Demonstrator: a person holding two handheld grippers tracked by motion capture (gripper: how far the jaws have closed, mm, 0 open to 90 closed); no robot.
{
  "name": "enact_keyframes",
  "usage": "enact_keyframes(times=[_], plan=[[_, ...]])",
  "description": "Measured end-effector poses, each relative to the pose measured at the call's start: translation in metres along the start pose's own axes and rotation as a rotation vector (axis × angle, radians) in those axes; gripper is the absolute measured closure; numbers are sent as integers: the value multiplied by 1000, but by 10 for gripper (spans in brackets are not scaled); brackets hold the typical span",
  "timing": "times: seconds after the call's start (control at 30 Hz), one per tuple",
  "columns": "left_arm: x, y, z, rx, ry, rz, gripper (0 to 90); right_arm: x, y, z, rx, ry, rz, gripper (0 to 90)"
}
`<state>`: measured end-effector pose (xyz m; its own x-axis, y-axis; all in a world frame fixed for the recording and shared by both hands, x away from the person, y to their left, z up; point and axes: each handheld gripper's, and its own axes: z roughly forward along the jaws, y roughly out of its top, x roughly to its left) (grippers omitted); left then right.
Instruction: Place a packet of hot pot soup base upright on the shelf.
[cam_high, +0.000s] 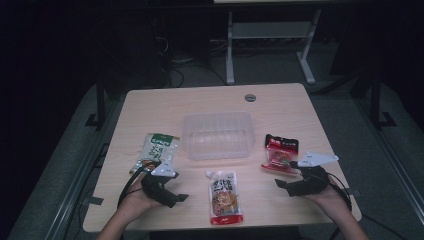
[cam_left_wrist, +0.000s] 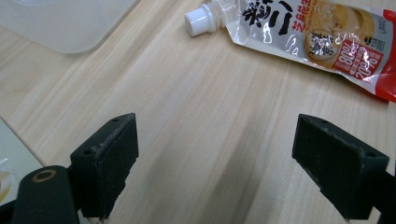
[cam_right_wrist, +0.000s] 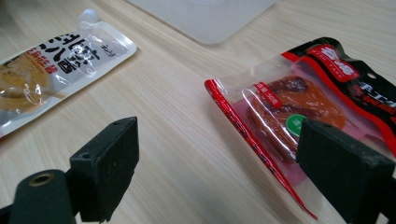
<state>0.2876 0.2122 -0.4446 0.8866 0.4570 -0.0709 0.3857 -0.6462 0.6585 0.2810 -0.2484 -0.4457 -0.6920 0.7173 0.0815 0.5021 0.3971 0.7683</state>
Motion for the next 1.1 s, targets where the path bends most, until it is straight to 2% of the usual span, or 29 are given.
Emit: enact_keyframes(times=[0.2, 0.3, 0.4, 0.47, 0.6, 0.7, 0.8, 0.83, 0.9, 0.97, 1.03, 1.1], plan=[[3, 1, 1, 6, -5, -19, 143, -6, 2, -4, -7, 8, 18, 144], [2, 1, 0, -2, -6, -30, 143, -9, 6, -4, -5, 14, 33, 194], [1, 2, -2, -5, -11, -32, 146, -12, 11, -4, -10, 3, 38, 270], [-1, 2, -2, -18, -10, -34, 148, -14, 14, -6, -13, 8, 48, 357], [-2, 4, -1, -23, -10, -40, 148, -19, 23, -4, -12, 4, 31, 518], [-1, 7, 0, -32, -18, -33, 148, -25, 32, -2, 11, -40, 48, 670], [-2, 7, 1, -26, -21, -30, 148, -32, 37, 1, 14, -39, 72, 794], [-2, 7, 1, -23, -23, -26, 148, -37, 39, 4, 17, -48, 56, 831], [-2, 7, 1, -26, -23, -29, 148, -40, 40, 6, 26, -60, 51, 863], [-1, 6, 1, -20, -20, -25, 148, -52, 47, 14, 49, -82, 50, 898], [0, 5, 1, -11, -21, -16, 148, -58, 49, 17, 53, -84, 53, 899], [1, 4, 2, -24, -32, -31, 148, -65, 51, 22, 69, -99, 39, 899]])
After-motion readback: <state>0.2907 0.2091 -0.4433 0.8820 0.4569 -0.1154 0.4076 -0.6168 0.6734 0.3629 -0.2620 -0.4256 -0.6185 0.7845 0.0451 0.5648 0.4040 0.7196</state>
